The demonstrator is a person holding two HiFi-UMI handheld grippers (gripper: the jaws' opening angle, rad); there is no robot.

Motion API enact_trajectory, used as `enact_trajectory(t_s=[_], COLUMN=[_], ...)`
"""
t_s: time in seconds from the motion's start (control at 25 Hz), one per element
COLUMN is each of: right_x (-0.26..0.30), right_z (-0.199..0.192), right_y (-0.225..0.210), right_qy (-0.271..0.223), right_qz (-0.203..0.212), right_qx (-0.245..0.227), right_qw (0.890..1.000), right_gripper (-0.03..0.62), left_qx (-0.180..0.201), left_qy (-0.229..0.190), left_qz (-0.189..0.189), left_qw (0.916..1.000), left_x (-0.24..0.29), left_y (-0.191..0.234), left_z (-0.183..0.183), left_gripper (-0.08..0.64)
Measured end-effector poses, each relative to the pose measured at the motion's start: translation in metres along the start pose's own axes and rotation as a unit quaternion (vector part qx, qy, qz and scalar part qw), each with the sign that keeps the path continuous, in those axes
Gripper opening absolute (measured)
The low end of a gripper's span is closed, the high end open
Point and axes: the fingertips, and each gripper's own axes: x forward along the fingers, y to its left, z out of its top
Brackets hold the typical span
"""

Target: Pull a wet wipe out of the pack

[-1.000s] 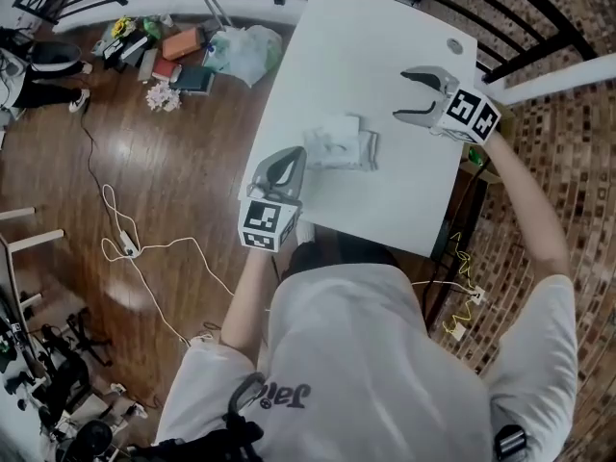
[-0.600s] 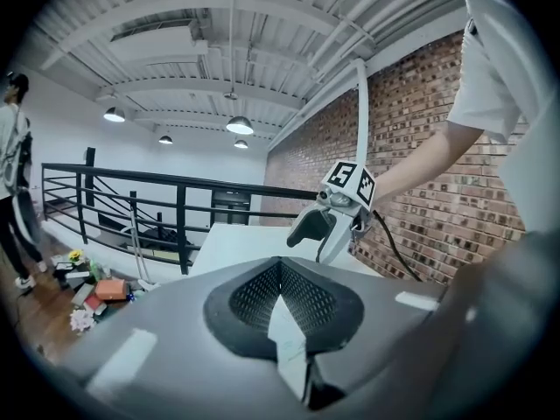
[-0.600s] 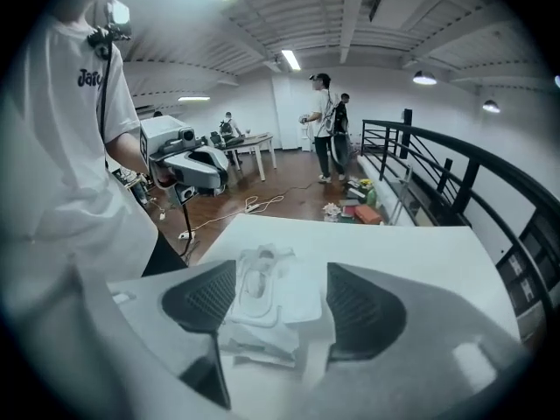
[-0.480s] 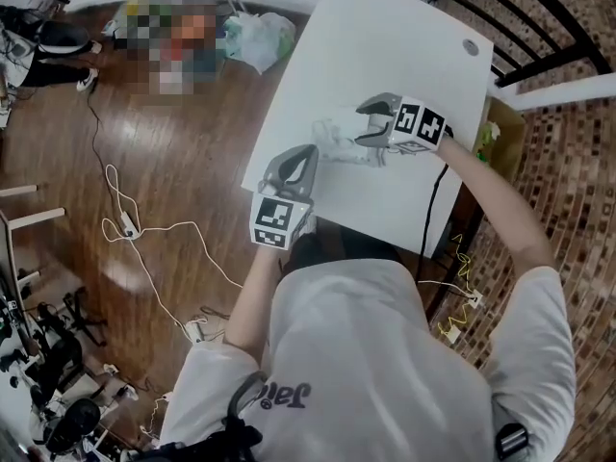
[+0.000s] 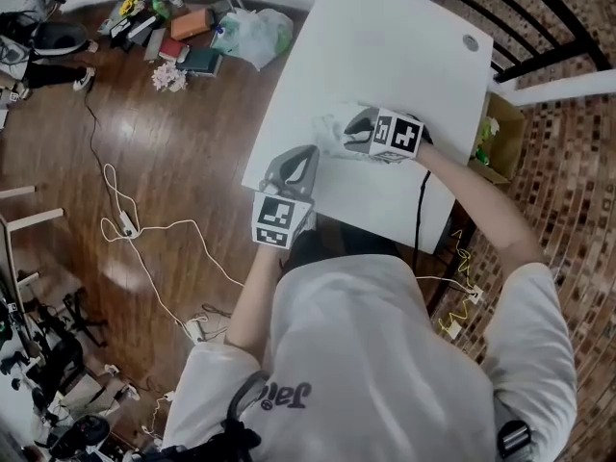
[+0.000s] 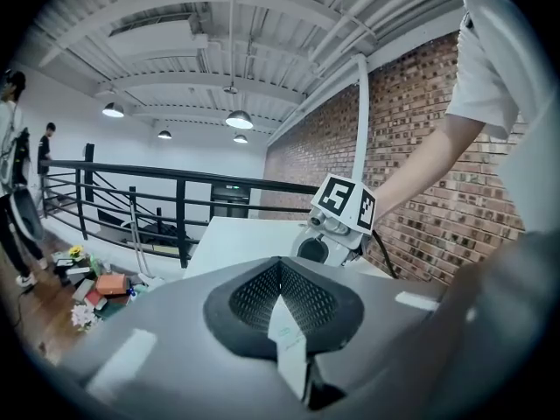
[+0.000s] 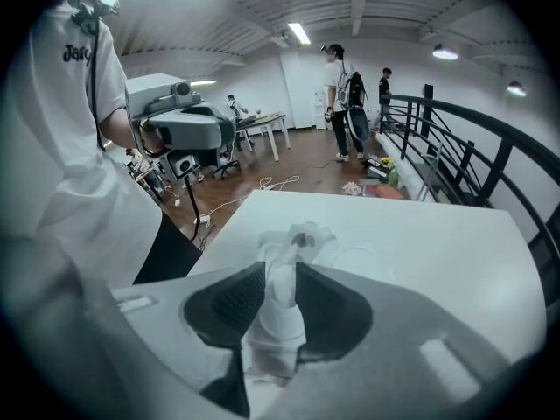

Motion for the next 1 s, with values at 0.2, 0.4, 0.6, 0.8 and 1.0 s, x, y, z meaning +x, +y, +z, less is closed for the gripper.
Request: enact_trajectory(t_s=[0.2, 0.4, 0.6, 0.8, 1.0], right_x=[0.008, 0.005, -0.017, -0.052, -0.1], right_z=[-0.007, -0.004, 0.005, 0.019, 0.043], right_y=[-0.001, 0.0, -0.007, -0.012, -0.016], right_qy=[0.019, 0.028, 0.013, -0.007, -0.054], right_qz=[-0.019, -0.027, -0.052, -0.088, -0.129], right_qx=[-0.004, -0.011, -0.009, 0.003, 0.009], right_qw=[1.0, 0.999, 0.999, 0.996, 0.99], right_gripper=[0.027, -0.005, -0.006, -0.007, -0.008], left_qx=[0.003, -0.017, -0.022, -0.015, -0.006], left_qy=[0.0, -0.01, -0.023, -0.028, -0.039], left_qz=[-0.001, 0.001, -0.009, -0.024, -0.047], left_qw=[1.0, 0.9998, 0.9995, 0.9992, 0.9981], left_x=[-0.002, -0.008, -0.009, -0.009, -0.004], left_y=[0.002, 0.007, 0.004, -0.002, -0.009], left_z=[-0.003, 0.002, 0.013, 0.022, 0.029], left_gripper=[0.017, 0.017, 0.017, 0.017, 0.017])
